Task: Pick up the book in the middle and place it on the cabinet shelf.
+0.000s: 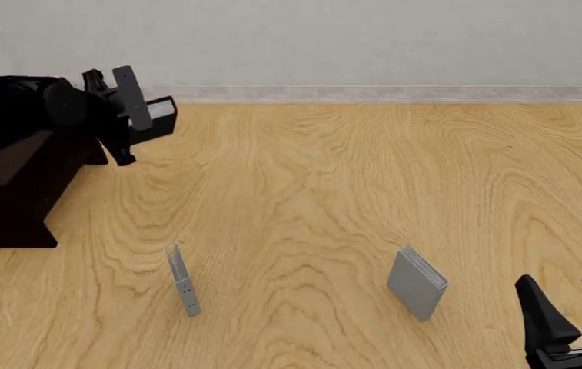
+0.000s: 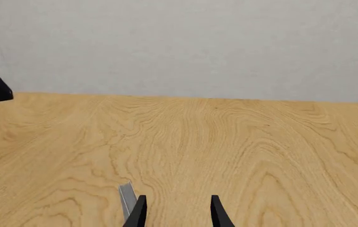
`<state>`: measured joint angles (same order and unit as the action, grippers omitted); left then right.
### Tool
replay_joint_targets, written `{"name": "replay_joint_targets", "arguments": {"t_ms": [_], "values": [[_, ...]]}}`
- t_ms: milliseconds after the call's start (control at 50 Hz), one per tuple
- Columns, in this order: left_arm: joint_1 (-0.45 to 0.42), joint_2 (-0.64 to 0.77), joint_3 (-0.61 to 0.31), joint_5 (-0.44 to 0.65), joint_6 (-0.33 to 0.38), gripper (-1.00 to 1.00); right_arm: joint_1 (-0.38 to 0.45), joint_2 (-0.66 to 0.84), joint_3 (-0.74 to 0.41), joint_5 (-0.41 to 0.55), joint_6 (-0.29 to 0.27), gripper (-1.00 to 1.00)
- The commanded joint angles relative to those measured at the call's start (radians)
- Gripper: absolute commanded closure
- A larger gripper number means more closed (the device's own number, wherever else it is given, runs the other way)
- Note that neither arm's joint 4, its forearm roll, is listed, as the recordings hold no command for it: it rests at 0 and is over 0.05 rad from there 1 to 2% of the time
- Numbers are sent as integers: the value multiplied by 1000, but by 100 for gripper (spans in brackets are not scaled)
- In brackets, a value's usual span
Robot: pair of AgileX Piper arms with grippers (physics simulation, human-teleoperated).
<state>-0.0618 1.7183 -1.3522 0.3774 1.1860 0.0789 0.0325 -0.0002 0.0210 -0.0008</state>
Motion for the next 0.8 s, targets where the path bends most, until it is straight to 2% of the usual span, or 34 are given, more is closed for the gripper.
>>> {"name": "replay_joint_targets", "arguments": {"t_ms": [20, 200, 240, 260, 380, 640, 740, 800], "values": [[82, -31, 14, -82, 94, 100, 0, -1, 0, -1, 1, -100], [136, -35, 9, -107, 126, 100, 1, 0, 0, 0, -2, -100], [147, -33, -20, -106, 128, 100, 0, 2, 0, -2, -1, -100], [155, -23, -70, -98, 120, 100, -2, 4, 0, -2, 0, -100], [173, -20, -147, -55, 131, 100, -1, 1, 0, 1, -2, -100], [221, -19, -239, -4, 152, 100, 2, 6, 0, -3, -3, -100], [281, -3, -274, -2, 180, 100, 1, 7, 0, -3, -4, -100], [306, 12, -323, 15, 154, 100, 1, 7, 0, -3, -5, -100]]}}
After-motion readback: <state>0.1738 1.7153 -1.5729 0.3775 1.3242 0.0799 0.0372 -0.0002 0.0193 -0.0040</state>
